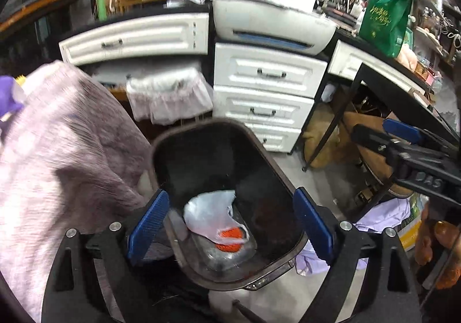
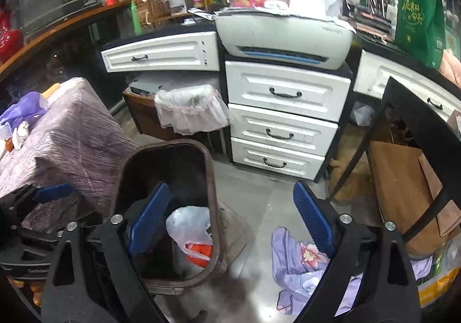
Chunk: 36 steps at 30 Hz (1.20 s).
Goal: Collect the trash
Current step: 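Open both grippers to drop the net and bag into the bin, then grasp the blue-and-white yogurt cup rim with the left gripper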
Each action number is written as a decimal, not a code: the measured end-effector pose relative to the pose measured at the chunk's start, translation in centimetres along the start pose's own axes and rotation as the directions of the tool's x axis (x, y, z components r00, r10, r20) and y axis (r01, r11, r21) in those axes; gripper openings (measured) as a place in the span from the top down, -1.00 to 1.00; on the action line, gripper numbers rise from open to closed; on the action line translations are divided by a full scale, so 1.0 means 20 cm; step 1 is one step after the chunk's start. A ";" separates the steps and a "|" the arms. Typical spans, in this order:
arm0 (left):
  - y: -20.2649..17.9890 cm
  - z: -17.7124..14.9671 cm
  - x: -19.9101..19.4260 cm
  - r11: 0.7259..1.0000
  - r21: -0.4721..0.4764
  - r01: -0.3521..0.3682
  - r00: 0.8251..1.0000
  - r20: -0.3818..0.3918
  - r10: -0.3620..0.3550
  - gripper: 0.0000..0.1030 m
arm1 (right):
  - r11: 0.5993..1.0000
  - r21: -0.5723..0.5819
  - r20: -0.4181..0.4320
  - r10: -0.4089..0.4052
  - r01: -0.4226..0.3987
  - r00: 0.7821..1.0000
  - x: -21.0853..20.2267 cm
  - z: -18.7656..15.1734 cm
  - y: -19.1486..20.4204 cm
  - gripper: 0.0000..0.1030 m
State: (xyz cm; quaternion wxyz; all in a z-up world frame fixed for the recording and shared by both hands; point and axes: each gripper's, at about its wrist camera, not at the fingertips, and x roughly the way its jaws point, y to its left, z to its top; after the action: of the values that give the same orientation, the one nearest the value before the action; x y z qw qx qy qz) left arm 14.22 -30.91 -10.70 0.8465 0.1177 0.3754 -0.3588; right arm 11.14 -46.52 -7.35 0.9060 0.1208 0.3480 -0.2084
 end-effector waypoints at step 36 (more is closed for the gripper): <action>0.96 -0.31 -1.05 0.832 -0.332 -0.445 0.855 0.119 0.505 -0.79 | 0.853 -0.353 -0.021 0.404 -0.385 0.915 -0.23 0.09 1.11 -0.84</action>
State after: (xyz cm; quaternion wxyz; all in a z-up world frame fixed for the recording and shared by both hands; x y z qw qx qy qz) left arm 14.47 -3.35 -1.23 0.9505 0.0440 0.2953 -0.0865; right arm 19.30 -26.26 -1.29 0.9453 0.0211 0.3227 0.0435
